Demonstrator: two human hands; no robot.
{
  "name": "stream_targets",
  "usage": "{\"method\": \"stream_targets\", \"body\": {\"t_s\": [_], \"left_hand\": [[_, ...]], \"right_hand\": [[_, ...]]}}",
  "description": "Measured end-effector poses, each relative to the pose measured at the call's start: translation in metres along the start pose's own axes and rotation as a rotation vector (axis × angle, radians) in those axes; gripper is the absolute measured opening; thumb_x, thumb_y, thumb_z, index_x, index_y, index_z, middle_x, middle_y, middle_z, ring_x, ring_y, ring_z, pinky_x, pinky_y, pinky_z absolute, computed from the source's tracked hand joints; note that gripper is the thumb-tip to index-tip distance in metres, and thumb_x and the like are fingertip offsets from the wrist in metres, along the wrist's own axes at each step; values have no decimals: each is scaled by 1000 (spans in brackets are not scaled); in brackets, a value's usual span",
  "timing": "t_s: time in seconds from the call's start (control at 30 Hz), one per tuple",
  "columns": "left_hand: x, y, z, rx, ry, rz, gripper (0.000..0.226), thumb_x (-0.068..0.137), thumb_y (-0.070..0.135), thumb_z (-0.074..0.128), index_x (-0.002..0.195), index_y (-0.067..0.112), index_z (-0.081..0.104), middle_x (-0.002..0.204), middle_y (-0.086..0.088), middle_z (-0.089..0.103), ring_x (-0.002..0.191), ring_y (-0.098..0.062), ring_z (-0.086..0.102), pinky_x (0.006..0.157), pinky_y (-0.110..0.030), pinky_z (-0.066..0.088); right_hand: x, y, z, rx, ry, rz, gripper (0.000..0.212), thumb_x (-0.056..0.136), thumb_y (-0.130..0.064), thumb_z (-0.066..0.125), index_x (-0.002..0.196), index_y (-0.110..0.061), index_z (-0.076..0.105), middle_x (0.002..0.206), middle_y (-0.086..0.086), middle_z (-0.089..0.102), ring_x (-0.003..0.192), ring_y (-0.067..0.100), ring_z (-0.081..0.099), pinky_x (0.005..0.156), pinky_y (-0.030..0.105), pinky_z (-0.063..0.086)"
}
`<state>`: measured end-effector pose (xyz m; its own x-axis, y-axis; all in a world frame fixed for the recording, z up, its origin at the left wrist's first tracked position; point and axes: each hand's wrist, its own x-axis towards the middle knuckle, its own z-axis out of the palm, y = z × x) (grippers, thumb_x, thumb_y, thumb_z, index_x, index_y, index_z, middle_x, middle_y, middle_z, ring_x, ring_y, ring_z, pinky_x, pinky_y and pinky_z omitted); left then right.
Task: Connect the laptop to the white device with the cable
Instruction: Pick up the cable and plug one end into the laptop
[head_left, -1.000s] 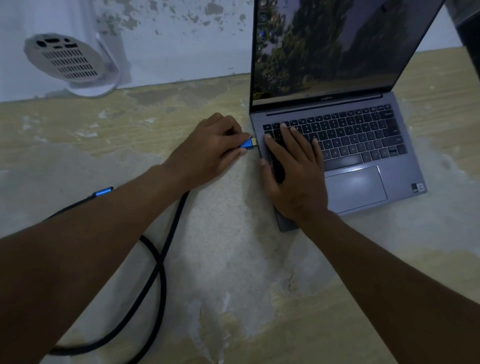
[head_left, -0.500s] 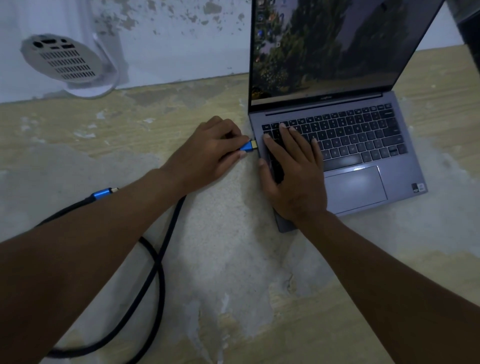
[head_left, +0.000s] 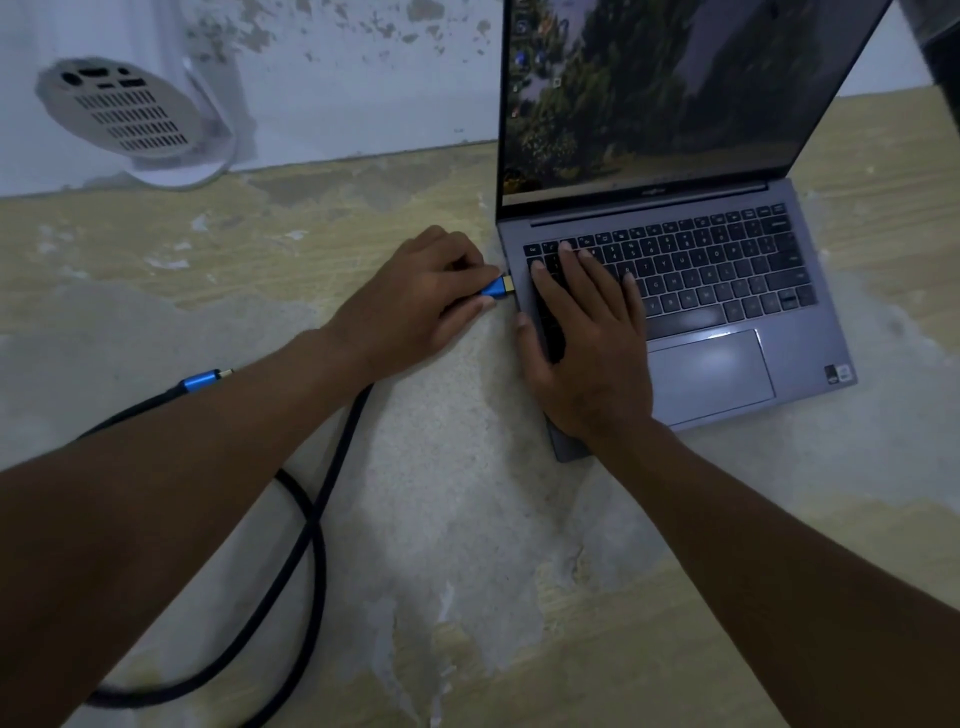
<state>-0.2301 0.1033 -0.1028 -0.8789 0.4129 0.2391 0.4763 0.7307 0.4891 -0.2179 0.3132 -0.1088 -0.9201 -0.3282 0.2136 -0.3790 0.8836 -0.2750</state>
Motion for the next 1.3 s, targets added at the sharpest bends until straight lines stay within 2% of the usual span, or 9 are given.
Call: {"method": "stream_targets", "body": {"t_s": [0.23,0.43,0.6,1.1,1.3], "left_hand": [[4,6,0,-35,13,-30,30,94,19,62,117,0,66,101,-20,66,92,-36,58,76,-47,51],[-2,12,-1,-78,122,-147,31,87,23,72,108,1,72,92,-18,70,86,-33,63,72,-45,55],[6,9,-5,-47,44,-86,29,89,24,69,106,0,72,91,-18,68,85,-33,60,71,-46,53],[9,16,-3,15,20,-93,26,89,23,68,103,1,73,88,-17,65,85,-32,57,69,-41,48],[10,22,-9,-30,-3,-196,29,89,26,69,111,7,72,94,-16,68,90,-32,58,74,-43,50]], "right_hand": [[0,0,1,-17,8,-9,51,97,-42,47,141,-17,53,153,9,48,146,26,38,121,58,24],[0,1,0,-9,3,-9,50,97,-41,47,141,-17,53,153,10,48,146,27,38,120,60,26],[0,0,1,-10,6,-17,50,97,-41,46,140,-17,53,153,11,48,146,27,37,120,60,25],[0,-3,0,-5,-18,-18,47,100,-38,45,140,-15,52,153,12,48,146,29,36,122,60,20],[-1,-7,-7,26,-68,-19,47,102,-35,40,143,-15,49,155,13,44,148,30,33,122,60,20]]}}
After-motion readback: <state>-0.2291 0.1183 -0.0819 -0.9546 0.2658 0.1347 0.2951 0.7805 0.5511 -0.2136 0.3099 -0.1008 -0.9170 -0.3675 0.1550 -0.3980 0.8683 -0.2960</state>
